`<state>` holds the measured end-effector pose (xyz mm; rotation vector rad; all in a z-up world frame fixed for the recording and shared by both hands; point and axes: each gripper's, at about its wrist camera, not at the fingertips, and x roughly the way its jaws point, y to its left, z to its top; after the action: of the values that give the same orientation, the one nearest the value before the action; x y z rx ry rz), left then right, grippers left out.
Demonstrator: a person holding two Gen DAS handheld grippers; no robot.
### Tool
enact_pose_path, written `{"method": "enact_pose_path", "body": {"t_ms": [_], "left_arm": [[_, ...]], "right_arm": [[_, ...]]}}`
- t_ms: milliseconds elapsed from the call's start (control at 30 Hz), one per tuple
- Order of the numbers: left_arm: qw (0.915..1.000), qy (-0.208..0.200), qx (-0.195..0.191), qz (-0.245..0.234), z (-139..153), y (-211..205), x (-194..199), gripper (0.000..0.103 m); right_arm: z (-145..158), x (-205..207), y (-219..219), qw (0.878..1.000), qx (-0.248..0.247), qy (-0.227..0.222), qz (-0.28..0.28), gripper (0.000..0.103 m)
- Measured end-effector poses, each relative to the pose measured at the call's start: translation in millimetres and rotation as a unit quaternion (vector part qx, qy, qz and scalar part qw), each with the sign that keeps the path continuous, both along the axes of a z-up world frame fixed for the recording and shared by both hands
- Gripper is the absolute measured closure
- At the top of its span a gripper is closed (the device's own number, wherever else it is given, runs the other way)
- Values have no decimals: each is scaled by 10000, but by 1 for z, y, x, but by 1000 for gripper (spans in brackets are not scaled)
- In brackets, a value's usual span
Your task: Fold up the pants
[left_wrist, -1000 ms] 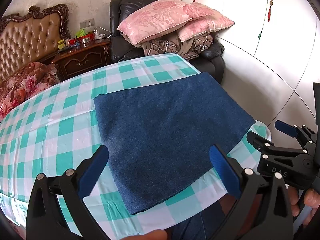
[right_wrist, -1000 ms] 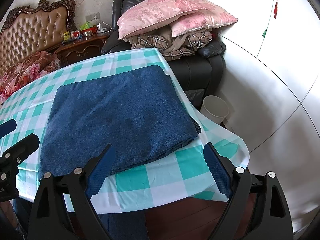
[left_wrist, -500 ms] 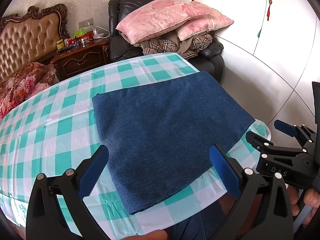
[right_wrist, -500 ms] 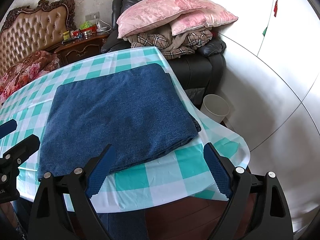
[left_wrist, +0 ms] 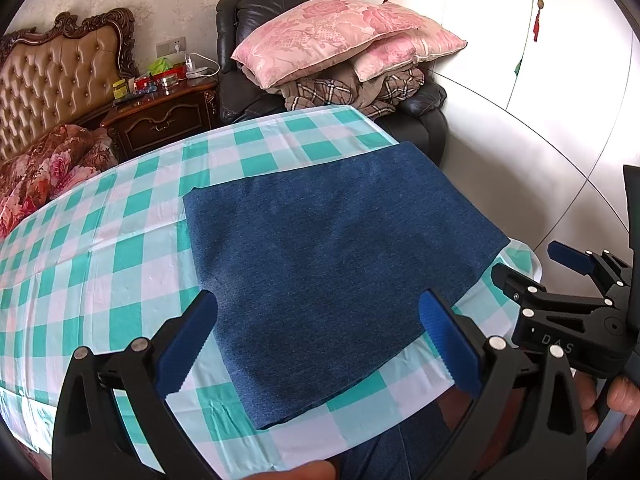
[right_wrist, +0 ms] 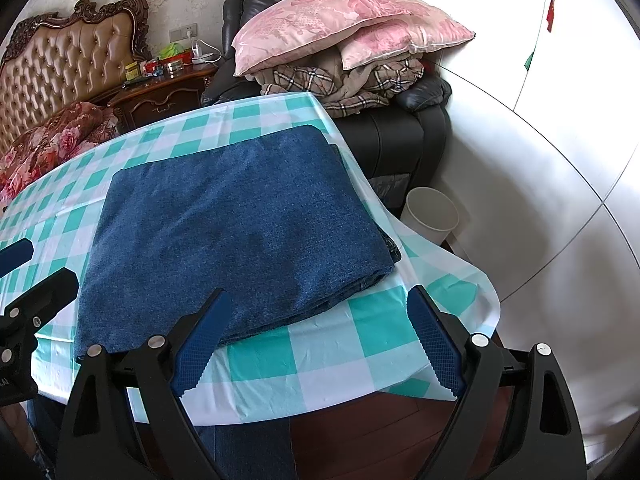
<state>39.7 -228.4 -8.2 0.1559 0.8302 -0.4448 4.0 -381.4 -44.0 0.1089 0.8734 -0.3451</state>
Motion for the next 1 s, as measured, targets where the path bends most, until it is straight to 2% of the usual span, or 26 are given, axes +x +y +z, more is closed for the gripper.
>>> {"method": "enact_pose_path", "body": {"t_ms": [633,1000], "left_arm": [[10000,86,-40,-10,-5,-10,-2,2],[9994,219,-247,-41,-10,-11,6,2]], "right_arm": [[-7,-2,-1,10000,19,33,-19,18],[-9,-1,-6,9999,30,89,-111,17]]}}
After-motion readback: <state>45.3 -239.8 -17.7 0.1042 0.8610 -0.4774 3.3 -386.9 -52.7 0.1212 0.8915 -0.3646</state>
